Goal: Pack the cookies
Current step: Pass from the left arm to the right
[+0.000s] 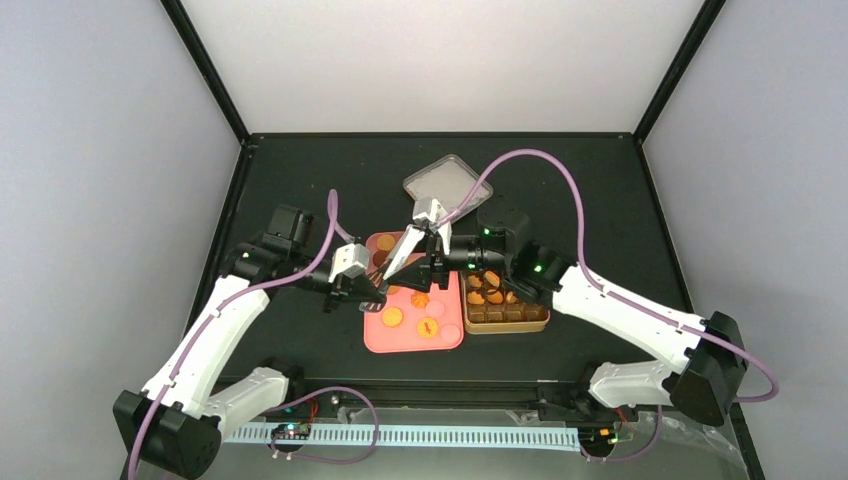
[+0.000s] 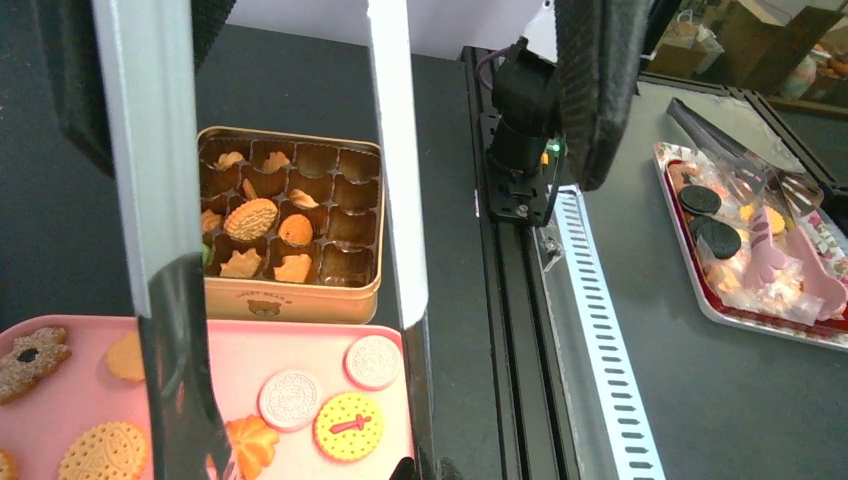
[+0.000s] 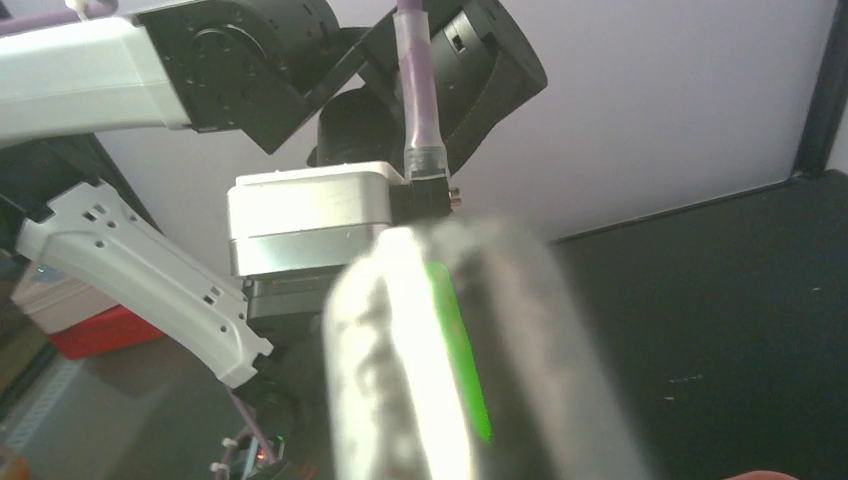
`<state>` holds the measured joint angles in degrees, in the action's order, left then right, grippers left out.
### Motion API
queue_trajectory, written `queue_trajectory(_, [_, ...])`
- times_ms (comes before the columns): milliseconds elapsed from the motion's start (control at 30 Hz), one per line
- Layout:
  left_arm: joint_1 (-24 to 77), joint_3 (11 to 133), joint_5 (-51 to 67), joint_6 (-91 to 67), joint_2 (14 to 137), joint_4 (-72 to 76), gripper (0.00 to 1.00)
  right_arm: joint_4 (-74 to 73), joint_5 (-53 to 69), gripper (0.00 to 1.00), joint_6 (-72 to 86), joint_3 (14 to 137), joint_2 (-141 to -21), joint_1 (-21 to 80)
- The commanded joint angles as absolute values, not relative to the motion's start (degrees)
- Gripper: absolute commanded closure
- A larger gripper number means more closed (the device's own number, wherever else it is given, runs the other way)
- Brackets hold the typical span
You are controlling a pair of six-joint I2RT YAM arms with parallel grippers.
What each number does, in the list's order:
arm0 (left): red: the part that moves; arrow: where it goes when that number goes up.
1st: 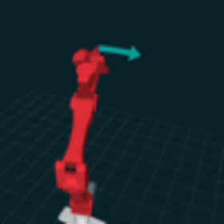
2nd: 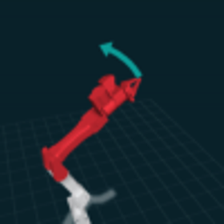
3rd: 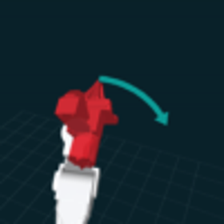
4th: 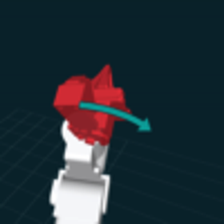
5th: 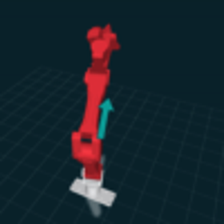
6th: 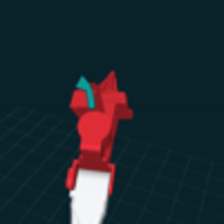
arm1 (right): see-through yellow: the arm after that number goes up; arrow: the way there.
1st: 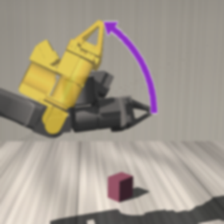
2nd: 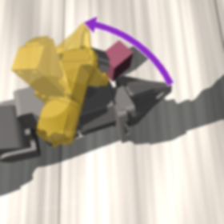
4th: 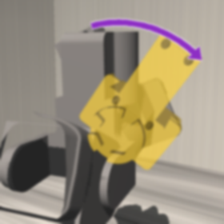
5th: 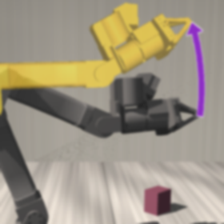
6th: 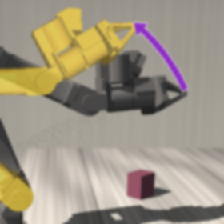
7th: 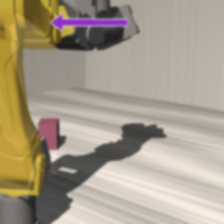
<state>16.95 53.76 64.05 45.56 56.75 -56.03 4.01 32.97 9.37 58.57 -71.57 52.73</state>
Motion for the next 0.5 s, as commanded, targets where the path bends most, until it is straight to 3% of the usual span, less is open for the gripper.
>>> queue_trajectory(0, [16.61, 54.07, 65.51, 45.75, 57.42, -55.34, 0.98, 5.45, 38.12, 0.35, 9.22, 61.15, -72.79, 52.73])
queue_trajectory(300, [16.61, 54.37, 66.0, 47.53, 57.98, -57.3, 0.99, 1.64, 41.42, 0.59, 5.03, 63.87, -73.32, 50.92])
queue_trajectory(467, [16.61, 54.49, 66.15, 47.33, 58.33, -57.15, 0.99, 2.18, 47.93, 0.61, 6.9, 65.53, -75.26, 49.06])
